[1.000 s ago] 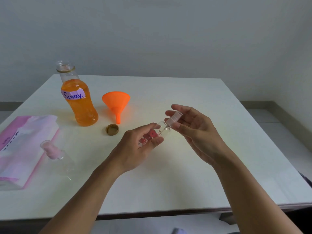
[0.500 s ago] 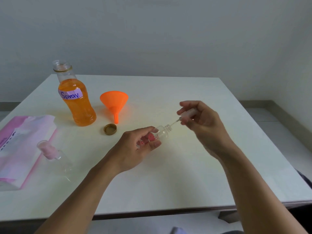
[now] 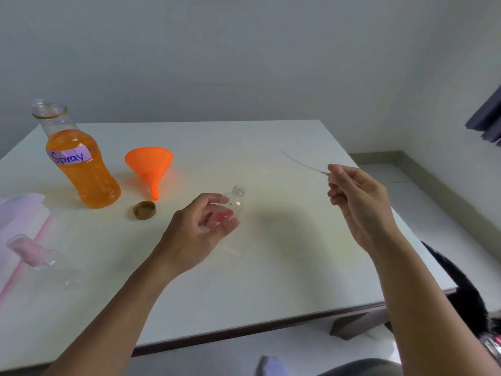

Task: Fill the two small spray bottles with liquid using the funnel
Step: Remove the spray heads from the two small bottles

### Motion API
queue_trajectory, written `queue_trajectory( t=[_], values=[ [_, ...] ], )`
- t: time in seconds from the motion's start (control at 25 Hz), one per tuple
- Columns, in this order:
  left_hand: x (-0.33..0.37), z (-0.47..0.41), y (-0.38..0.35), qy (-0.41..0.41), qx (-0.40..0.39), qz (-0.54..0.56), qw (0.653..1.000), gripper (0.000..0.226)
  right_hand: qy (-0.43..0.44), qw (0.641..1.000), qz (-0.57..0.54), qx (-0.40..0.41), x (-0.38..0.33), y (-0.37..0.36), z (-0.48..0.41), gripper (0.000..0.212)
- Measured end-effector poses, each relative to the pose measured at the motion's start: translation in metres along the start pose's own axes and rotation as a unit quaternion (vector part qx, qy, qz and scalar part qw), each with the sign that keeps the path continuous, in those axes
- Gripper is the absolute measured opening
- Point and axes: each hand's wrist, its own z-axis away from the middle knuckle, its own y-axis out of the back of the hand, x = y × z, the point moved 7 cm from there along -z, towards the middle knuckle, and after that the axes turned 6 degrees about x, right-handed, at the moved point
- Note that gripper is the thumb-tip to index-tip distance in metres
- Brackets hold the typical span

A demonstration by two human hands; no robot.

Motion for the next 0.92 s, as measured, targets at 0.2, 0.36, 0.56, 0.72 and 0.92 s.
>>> queue_trajectory(
  t=[0.2,0.36,0.56,0.72,0.92],
  values=[
    [0.006,-0.002,-0.029,0.007,-0.003,0.025,1.000,0.044,-0.013,0.996,0.084,0.012,0.015,0.017,0.000,0.043],
    [0.014,-0.005,-0.053,-0.012,-0.001,0.012,1.000,0.048,-0.004,0.989,0.141,0.033,0.023,0.027,-0.009,0.036],
    [0.030,-0.018,-0.095,-0.041,0.013,0.069,0.997,0.045,0.102,0.938,0.321,0.086,0.024,0.028,-0.012,0.001],
    [0.034,-0.033,-0.132,-0.046,0.018,0.080,0.996,0.045,0.127,0.932,0.323,0.103,0.029,0.029,-0.016,0.016],
    [0.029,-0.042,-0.155,-0.027,0.001,0.094,0.995,0.050,0.106,0.949,0.282,0.095,0.040,0.034,-0.018,0.036]
  ],
)
